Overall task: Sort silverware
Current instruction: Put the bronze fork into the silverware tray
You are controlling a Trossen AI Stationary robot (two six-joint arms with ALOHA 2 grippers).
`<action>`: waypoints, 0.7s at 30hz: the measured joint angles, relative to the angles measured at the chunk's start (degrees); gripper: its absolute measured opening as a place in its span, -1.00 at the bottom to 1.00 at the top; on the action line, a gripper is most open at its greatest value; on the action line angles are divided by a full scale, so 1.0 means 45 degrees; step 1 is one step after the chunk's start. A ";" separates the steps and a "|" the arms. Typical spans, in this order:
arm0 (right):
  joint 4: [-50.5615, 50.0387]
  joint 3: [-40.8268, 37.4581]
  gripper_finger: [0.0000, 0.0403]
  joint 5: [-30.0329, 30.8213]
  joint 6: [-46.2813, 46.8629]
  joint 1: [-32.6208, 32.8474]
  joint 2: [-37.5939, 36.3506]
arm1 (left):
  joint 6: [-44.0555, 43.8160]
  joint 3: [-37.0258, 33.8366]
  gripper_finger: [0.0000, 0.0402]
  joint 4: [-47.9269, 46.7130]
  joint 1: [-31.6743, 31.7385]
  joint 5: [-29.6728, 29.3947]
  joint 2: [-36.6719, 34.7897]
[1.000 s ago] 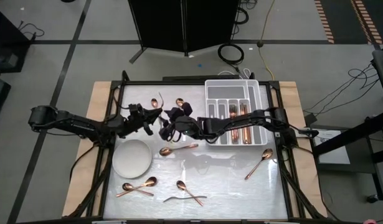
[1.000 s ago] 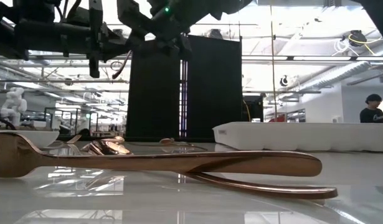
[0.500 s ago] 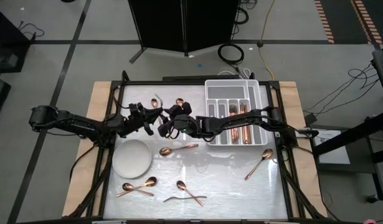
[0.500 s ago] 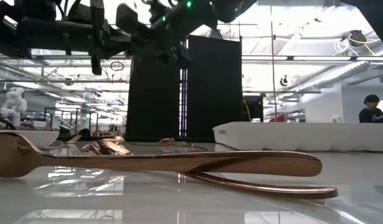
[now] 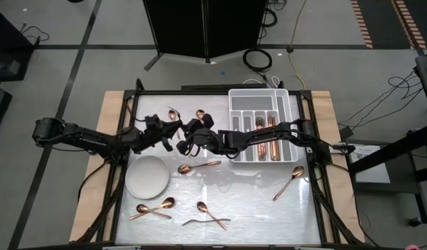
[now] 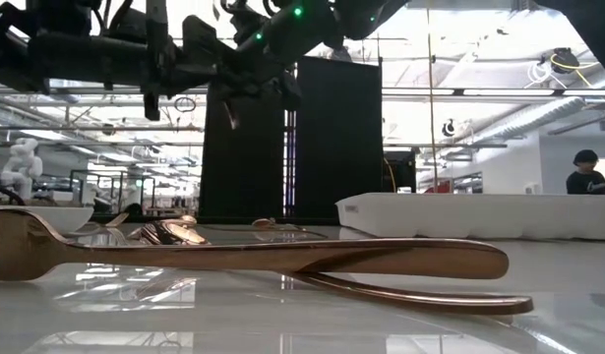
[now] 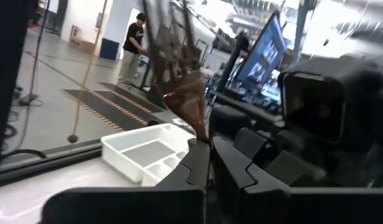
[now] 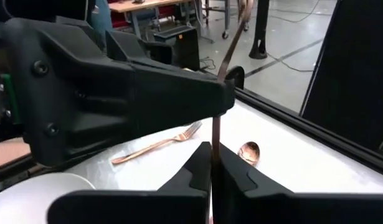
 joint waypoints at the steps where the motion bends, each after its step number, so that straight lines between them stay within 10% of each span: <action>1: -0.0179 0.0000 -1.00 -0.0005 0.0024 0.0000 -0.0062 | 0.0176 0.0000 -0.90 -0.0126 0.0028 -0.0002 -0.0004; 13: -0.4200 0.0024 -1.00 0.0141 0.0956 -0.0188 -0.1964 | 0.1517 -0.0024 -0.11 -0.1822 0.0130 0.0663 -0.1351; 21: -1.0333 -0.1147 -1.00 0.1273 0.4914 -0.0415 -0.3815 | 0.2230 -0.0024 -0.01 -0.4156 0.0120 0.1329 -0.3308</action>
